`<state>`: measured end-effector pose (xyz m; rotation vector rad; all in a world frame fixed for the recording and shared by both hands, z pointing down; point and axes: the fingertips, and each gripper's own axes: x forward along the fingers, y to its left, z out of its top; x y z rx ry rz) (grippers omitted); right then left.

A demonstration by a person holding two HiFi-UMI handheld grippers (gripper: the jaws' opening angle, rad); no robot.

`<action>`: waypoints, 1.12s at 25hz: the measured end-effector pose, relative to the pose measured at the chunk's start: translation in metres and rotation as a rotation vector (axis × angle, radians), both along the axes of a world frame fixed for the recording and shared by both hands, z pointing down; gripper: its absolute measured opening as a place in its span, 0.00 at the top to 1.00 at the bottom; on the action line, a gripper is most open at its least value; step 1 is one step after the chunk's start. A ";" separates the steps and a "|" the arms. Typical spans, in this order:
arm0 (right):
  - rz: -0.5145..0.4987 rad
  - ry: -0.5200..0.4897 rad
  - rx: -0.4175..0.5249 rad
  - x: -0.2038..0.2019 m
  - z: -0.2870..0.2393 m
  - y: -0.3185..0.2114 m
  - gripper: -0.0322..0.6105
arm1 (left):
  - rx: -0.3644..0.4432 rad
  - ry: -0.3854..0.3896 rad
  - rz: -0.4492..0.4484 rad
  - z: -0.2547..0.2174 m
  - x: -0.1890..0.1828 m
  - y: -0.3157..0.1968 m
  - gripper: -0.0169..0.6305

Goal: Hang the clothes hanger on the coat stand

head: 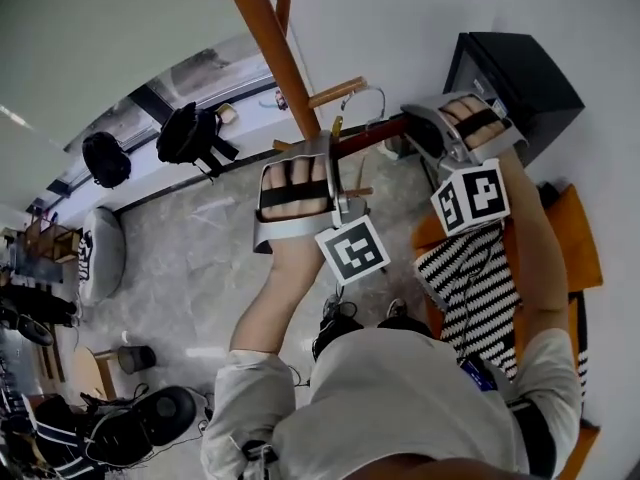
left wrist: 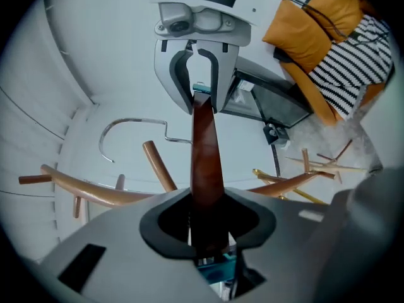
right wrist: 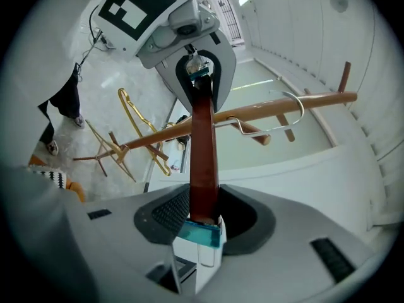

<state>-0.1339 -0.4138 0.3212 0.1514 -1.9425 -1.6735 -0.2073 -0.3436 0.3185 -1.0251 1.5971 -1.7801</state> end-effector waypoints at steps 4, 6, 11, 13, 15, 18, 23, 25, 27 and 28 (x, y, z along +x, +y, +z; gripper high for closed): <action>-0.090 0.026 0.002 -0.012 0.000 -0.009 0.74 | -0.018 0.002 -0.067 0.000 -0.005 -0.003 0.79; -0.129 0.028 0.006 -0.017 0.001 -0.011 0.74 | -0.023 0.007 -0.095 0.000 -0.006 -0.003 0.79; -0.173 0.042 0.009 -0.027 0.005 -0.024 0.74 | -0.033 0.010 -0.135 0.006 -0.007 -0.010 0.78; -0.188 0.047 0.033 -0.034 0.014 -0.034 0.74 | -0.037 0.021 -0.124 0.015 -0.003 -0.015 0.78; -0.193 0.060 0.041 -0.038 0.020 -0.038 0.74 | -0.032 0.023 -0.119 0.020 0.002 -0.016 0.78; -0.203 0.088 0.038 -0.047 0.014 -0.034 0.74 | -0.026 0.046 -0.130 0.015 0.000 -0.010 0.78; -0.236 0.102 0.049 -0.060 0.006 -0.037 0.74 | -0.013 0.087 -0.160 0.011 -0.008 -0.012 0.78; -0.241 0.107 0.055 -0.064 0.005 -0.041 0.74 | -0.011 0.107 -0.167 0.012 -0.009 -0.014 0.78; -0.246 0.114 0.060 -0.067 0.005 -0.043 0.74 | -0.006 0.119 -0.174 0.013 -0.010 -0.017 0.78; -0.250 0.118 0.061 -0.069 0.006 -0.044 0.74 | -0.004 0.122 -0.178 0.014 -0.010 -0.017 0.78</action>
